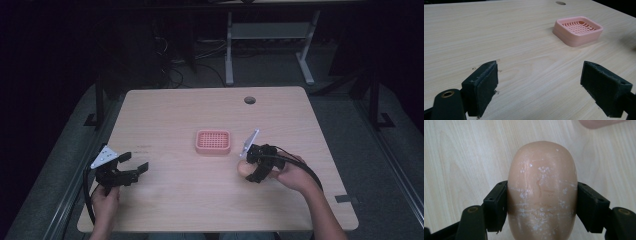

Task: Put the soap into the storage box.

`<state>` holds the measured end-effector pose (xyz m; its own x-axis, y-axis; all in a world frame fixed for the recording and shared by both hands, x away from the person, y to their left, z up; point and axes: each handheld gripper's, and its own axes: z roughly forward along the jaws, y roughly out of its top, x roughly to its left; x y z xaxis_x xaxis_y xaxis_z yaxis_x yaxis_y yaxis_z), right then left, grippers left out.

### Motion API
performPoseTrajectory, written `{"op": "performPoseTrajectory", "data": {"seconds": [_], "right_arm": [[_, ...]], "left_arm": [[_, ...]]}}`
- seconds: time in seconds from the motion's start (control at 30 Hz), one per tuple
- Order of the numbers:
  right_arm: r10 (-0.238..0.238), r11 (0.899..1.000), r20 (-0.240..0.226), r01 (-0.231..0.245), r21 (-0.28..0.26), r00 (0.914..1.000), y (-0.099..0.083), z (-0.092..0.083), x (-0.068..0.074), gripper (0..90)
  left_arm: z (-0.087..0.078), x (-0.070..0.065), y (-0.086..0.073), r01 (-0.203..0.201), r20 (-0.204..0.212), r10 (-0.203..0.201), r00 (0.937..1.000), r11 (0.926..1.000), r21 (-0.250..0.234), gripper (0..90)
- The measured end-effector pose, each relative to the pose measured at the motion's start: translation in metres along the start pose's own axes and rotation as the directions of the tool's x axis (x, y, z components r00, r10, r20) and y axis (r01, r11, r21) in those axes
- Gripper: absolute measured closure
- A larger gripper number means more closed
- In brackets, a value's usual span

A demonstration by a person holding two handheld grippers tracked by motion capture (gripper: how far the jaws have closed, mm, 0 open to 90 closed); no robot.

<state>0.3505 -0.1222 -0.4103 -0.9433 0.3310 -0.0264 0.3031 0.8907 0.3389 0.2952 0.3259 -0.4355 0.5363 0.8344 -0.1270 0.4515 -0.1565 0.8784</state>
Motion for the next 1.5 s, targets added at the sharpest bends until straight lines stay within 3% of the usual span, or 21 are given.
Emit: {"op": "performPoseTrajectory", "data": {"seconds": [0.63, 1.5], "right_arm": [[-0.008, 0.999, -0.013, 0.008, -0.033, 0.9999, 0.014, -0.002, -0.015, 31.9], [-0.042, 0.999, -0.013, 0.042, -0.03, 0.999, 0.047, -0.001, -0.028, 31.9]], "left_arm": [[0.0, 0.0, 0.0, 0.0, 0.004, 0.0, 1.0, 1.0, 0.0, 14.2], [0.0, 0.0, 0.0, 0.008, 0.007, -0.008, 0.9999, 1.0, -0.004, 14.2]]}}
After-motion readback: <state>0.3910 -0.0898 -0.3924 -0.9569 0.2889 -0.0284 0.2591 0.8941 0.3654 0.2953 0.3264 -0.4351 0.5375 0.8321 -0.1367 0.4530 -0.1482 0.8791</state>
